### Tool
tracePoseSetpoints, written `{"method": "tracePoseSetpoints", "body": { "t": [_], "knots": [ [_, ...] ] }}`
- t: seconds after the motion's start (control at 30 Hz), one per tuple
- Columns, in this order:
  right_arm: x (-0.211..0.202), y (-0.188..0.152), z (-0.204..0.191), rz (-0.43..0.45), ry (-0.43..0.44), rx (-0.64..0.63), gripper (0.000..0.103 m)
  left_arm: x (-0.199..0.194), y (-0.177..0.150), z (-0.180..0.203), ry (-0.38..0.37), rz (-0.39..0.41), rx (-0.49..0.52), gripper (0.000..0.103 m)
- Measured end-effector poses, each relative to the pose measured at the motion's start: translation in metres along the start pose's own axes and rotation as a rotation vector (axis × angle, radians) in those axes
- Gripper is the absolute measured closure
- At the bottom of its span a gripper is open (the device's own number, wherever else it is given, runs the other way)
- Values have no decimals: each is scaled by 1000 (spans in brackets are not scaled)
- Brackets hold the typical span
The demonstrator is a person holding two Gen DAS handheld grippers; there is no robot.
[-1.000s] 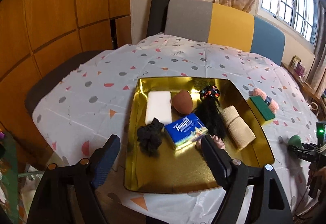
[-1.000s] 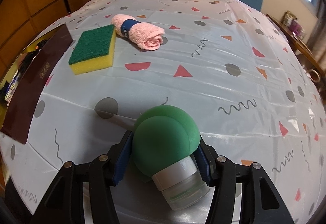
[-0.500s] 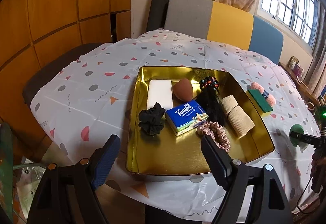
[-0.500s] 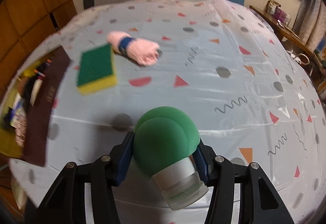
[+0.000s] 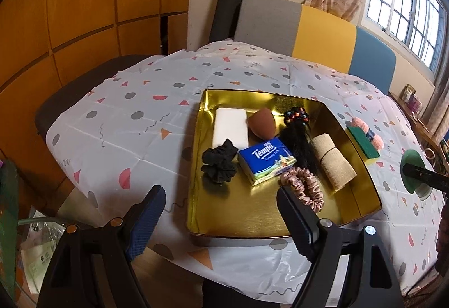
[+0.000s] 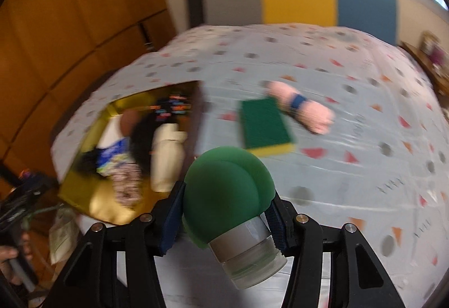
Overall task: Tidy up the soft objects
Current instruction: 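Carry the green-capped bottle into the gold tray and open the right tool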
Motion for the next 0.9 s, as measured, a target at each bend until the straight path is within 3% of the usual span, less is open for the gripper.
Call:
{"method": "tracePoseSetpoints", "body": {
  "t": [0.2,0.37,0.57,0.67,0.9],
  "knots": [
    [25,3,-75,-34,153,-85,48,0,0,-9,23,-3,-15,20],
    [62,-14,-114,-152,186,-181,48,0,2,-7,27,-1,-5,20],
    [104,-29,-120,-274,77,-288,46,-3,4,-1,19,5,13,20],
    [115,-27,-112,-269,24,-284,45,-4,4,2,11,6,21,20],
    [105,-25,-110,-198,39,-262,37,-6,3,8,4,5,30,20]
  ]
}}
Point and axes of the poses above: each gripper's, at about its wrist camera, not at the fingertips, and x roughly the way its jaws point, z to its right, y to its top, the point moved 4 cm from there along x, roughly the way its jaws point, and after that the axes turned 10 degrees about z, right-handed, at the moved point
